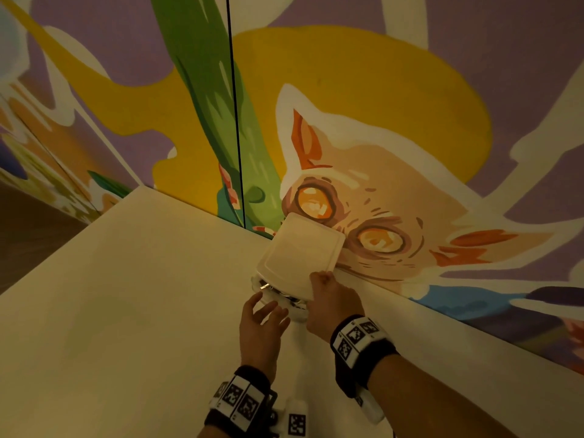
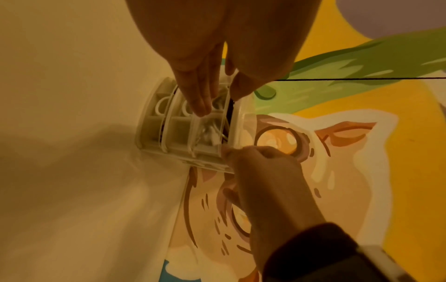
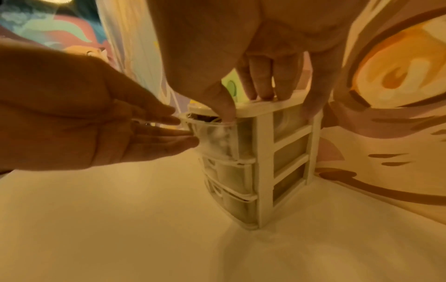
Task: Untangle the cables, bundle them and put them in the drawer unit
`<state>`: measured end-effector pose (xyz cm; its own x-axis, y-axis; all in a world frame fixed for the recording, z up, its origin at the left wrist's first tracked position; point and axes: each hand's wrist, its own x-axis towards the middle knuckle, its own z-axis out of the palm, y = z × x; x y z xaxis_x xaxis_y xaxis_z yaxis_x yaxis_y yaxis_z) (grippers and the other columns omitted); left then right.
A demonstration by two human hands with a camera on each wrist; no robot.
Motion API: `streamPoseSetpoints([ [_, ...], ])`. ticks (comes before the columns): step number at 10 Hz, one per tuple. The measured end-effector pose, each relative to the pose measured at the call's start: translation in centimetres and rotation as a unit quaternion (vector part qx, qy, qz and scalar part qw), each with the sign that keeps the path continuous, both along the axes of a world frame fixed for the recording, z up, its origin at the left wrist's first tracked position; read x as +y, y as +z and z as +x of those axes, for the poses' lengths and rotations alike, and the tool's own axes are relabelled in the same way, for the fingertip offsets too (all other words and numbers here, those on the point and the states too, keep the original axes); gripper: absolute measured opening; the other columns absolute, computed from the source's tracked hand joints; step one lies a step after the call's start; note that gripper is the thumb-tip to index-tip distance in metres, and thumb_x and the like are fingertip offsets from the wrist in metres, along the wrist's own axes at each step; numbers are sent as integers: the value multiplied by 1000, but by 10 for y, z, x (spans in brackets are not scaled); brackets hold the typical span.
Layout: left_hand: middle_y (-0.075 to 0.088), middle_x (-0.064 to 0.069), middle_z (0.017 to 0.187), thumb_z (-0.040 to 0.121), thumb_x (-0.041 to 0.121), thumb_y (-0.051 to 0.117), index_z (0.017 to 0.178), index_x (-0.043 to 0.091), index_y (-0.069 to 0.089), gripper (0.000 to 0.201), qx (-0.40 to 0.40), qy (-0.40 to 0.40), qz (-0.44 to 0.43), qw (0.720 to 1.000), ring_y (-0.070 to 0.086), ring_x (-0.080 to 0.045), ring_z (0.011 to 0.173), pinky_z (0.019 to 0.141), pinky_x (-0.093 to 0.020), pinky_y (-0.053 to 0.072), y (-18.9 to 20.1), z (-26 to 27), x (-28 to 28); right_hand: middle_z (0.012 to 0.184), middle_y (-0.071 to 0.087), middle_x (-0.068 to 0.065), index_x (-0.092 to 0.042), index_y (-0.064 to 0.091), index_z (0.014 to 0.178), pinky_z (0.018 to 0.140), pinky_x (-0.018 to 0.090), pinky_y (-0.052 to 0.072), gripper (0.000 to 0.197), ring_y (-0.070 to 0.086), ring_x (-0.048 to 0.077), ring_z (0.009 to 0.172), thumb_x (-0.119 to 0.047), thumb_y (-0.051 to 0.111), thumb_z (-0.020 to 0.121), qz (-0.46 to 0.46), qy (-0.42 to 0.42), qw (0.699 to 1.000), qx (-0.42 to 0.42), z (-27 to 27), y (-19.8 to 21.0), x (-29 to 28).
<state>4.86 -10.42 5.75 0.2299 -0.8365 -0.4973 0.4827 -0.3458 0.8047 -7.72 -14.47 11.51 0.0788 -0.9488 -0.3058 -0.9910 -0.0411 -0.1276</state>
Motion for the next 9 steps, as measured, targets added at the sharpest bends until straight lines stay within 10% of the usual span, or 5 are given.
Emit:
streamPoseSetpoints([
  [6,63,-16,121,90,-10,47,133,17,40,51,102,-58,45,992,59,-33,115,103,-48,45,10,-2,-24,115,53,14,-10,41,119,83,41,49,49,55,31,103,-31,60,79,70,85,992,58,3,26,-15],
  [9,71,-2,105,98,8,44,121,30,56,34,-144,-268,40,952,71,-21,86,79,-36,57,0,34,16,129,54,9,-20,36,135,91,39,48,50,54,30,115,-28,50,88,93,32,994,-56,-24,42,11],
])
